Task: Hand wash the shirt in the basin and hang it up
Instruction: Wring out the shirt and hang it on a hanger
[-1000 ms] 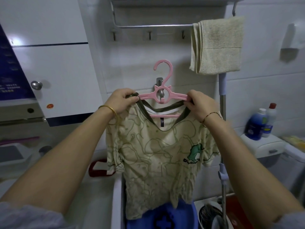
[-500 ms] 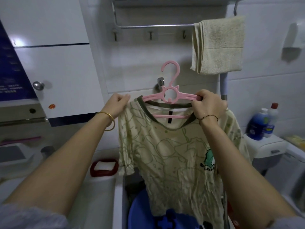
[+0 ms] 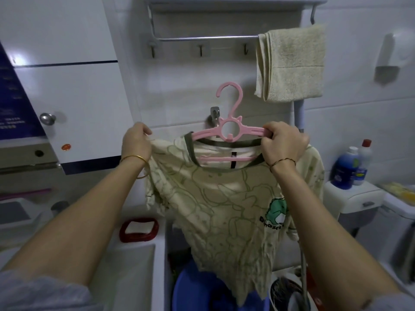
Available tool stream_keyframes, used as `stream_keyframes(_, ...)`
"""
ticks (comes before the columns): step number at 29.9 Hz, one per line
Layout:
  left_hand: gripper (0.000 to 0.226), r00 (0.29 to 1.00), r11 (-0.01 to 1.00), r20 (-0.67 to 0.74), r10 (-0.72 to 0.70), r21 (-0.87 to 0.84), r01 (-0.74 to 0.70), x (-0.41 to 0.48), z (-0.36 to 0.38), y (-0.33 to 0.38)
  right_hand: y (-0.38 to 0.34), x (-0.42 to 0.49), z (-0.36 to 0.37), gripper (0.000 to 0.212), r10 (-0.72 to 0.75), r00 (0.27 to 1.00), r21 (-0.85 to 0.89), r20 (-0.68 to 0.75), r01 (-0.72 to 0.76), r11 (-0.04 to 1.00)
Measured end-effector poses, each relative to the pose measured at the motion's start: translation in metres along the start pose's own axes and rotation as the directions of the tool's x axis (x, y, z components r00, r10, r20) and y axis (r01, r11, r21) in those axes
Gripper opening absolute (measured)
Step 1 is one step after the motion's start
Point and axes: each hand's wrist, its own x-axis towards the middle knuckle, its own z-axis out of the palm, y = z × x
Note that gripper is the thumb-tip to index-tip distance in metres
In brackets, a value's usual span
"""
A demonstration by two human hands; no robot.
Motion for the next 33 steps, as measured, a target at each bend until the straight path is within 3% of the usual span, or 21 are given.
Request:
stream_keyframes(2, 0.032, 1.000, 1.000, 0.011, -0.007, -0.016, 0.007, 0.003, 0.000, 0.006, -0.002, 0.001, -0.002, 0.031, -0.005, 0.999, 0.037, 0.038, 0.004, 0.999)
stream_keyframes(6, 0.034, 0.980, 0.995, 0.190, -0.060, 0.092, 0.043, 0.001, -0.005, 0.016, 0.000, 0.003, 0.002, 0.038, 0.114, 0.991, 0.122, 0.074, -0.122, 0.985)
stream_keyframes(8, 0.026, 0.967, 0.998, 0.252, -0.033, -0.039, 0.044, 0.002, -0.009, 0.025, 0.004, 0.000, 0.008, 0.039, 0.135, 0.988, 0.105, 0.079, -0.143, 0.984)
stream_keyframes(10, 0.032, 0.907, 0.993, 0.421, 0.026, -0.113, 0.025, 0.001, -0.012, 0.033, 0.004, -0.003, 0.014, 0.038, 0.142, 0.986, 0.102, 0.084, -0.150, 0.983)
stream_keyframes(13, 0.026, 0.804, 0.984, 0.575, 0.154, -0.011, -0.180, -0.004, -0.012, 0.035, 0.005, -0.005, 0.018, 0.038, 0.158, 0.981, 0.106, 0.114, -0.171, 0.980)
stream_keyframes(16, 0.024, 0.779, 0.944, 0.540, 0.317, -0.105, -0.312, -0.008, -0.003, 0.038, 0.006, -0.001, 0.016, 0.038, 0.149, 0.977, 0.128, 0.154, -0.169, 0.977)
stream_keyframes(22, 0.010, 0.858, 0.942, 0.391, 0.332, -0.082, -0.327, -0.012, 0.011, 0.050, 0.006, 0.005, 0.011, 0.027, 0.052, 0.984, 0.123, 0.169, -0.073, 0.990)
stream_keyframes(24, 0.014, 0.889, 0.934, 0.288, 0.357, -0.101, -0.342, -0.008, 0.010, 0.053, 0.007, 0.008, 0.006, 0.025, -0.039, 0.989, 0.145, 0.144, 0.018, 0.989)
stream_keyframes(26, 0.017, 0.910, 0.919, 0.130, 0.395, -0.066, -0.389, -0.005, 0.006, 0.059, 0.005, 0.012, -0.001, 0.036, -0.110, 0.987, 0.147, 0.113, 0.093, 0.985)
stream_keyframes(28, 0.017, 0.900, 0.900, -0.009, 0.436, -0.008, -0.436, -0.006, 0.004, 0.061, 0.007, 0.015, -0.003, 0.039, -0.113, 0.990, 0.094, 0.079, 0.105, 0.990)
stream_keyframes(30, 0.017, 0.899, 0.900, 0.033, 0.436, 0.001, -0.436, -0.010, 0.008, 0.056, 0.015, 0.014, 0.004, 0.021, -0.062, 0.983, -0.011, 0.175, 0.065, 0.998)
stream_keyframes(33, 0.017, 0.914, 0.933, 0.227, 0.335, 0.054, -0.356, -0.017, 0.019, 0.039, 0.022, 0.007, 0.017, 0.011, 0.015, 0.881, -0.079, 0.473, 0.026, 0.997)
